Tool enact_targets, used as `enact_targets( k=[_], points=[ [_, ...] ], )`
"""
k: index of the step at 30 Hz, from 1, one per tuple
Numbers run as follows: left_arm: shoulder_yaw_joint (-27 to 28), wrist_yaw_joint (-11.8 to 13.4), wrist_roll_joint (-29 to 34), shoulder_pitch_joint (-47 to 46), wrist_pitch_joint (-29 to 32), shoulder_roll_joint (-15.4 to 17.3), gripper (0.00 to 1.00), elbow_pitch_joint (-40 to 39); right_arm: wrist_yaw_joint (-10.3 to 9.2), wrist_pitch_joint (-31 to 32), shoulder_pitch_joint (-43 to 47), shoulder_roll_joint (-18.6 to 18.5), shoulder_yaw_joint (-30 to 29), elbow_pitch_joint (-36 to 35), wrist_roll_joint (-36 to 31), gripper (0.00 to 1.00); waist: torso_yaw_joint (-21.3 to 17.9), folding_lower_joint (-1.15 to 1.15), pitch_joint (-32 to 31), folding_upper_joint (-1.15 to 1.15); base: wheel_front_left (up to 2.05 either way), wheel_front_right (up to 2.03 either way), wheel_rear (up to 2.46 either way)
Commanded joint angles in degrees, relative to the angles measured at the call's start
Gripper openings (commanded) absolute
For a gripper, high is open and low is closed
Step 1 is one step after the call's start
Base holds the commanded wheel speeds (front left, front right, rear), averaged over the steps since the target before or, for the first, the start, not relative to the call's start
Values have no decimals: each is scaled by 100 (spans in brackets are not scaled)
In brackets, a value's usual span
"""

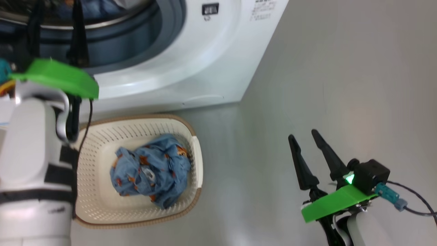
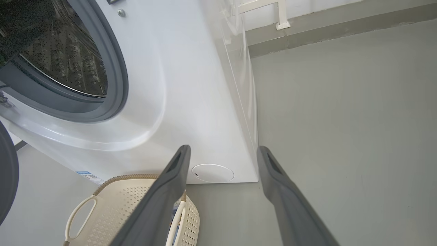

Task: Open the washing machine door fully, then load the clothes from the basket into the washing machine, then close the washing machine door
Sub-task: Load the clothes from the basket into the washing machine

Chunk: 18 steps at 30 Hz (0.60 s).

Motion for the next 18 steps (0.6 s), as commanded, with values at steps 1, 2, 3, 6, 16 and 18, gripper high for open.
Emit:
enact_targets(
  k=[1, 2, 3, 6, 16, 18],
  points=[
    [185, -48, -53, 300, -29, 181, 100, -336, 16, -27, 197, 10, 139, -106, -153, 100, 179, 0, -454, 0, 0, 0, 0],
    [253, -56, -57, 596, -29, 175, 100, -543, 16, -27, 286, 10, 164, -118, -210, 100, 195, 0, -603, 0, 0, 0, 0],
    [274, -60, -44, 759, -29, 173, 100, -654, 16, -27, 325, 10, 178, -121, -236, 100, 202, 0, -673, 0, 0, 0, 0],
    [442, -59, -84, 1267, -29, 135, 100, -1031, 16, -27, 426, 10, 196, -138, -246, 100, 207, 0, -882, 0, 0, 0, 0],
    [673, -52, 46, 2792, -29, -53, 100, -2159, 16, -27, 724, 10, 156, -136, -295, 100, 308, 0, -1422, 0, 0, 0, 0],
    [700, -42, 88, 3087, -29, -93, 100, -2356, 16, -27, 775, 10, 163, -143, -315, 100, 324, 0, -1529, 0, 0, 0, 0]
  ],
)
